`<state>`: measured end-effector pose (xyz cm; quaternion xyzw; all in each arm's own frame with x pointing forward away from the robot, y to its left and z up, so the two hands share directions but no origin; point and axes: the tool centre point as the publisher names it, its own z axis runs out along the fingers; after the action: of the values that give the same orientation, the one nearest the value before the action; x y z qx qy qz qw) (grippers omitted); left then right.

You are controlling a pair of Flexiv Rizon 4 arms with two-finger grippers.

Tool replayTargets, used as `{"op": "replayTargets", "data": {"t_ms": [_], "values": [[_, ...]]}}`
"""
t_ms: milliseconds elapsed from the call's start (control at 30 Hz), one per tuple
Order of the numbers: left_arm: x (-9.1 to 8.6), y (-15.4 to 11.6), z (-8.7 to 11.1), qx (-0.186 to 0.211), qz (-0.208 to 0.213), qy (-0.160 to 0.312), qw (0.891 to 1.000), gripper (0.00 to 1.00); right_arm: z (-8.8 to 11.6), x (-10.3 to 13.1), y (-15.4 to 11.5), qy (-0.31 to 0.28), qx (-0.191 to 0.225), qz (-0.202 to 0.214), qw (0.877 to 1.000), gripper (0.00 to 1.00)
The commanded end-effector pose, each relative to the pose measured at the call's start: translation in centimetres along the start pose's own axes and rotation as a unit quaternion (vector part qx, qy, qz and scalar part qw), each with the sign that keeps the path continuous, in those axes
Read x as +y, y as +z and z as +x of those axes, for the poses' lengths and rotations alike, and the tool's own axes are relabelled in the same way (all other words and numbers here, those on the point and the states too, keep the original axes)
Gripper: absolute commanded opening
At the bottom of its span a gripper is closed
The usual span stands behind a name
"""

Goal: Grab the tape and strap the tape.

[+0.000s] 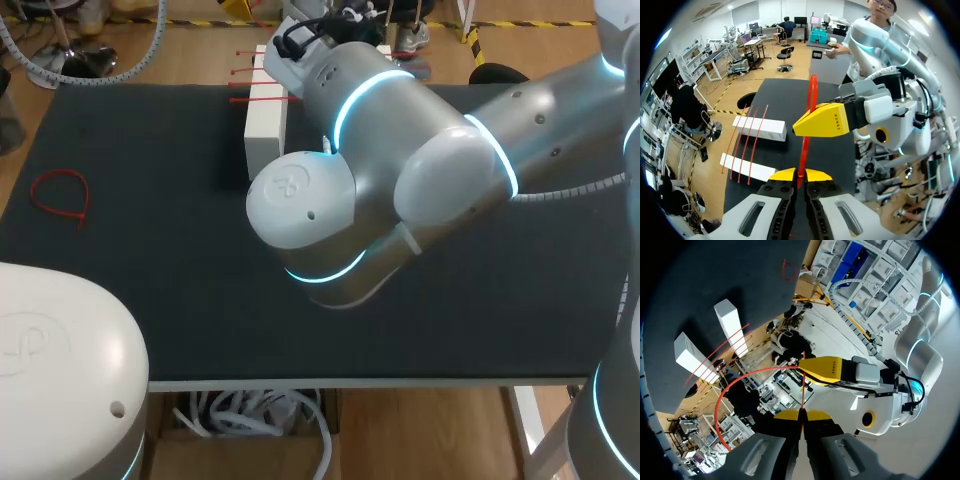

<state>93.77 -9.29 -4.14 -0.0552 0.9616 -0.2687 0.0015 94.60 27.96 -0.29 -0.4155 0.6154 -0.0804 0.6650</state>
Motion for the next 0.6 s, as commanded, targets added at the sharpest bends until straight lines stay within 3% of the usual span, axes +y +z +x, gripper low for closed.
{"op": "replayTargets", "data": {"t_ms": [33,600], "values": [[-0.08,-0.09,0.03,0.000,-0.002,-0.001,1.000,0.00,-0.35,0.24,0.09,-0.003,0.005,-0.002,1.000,0.00],[-0.08,-0.09,0.03,0.000,-0.002,-0.001,1.000,0.00,-0.31,1.14,0.47,-0.012,0.009,-0.010,1.000,0.00]]}}
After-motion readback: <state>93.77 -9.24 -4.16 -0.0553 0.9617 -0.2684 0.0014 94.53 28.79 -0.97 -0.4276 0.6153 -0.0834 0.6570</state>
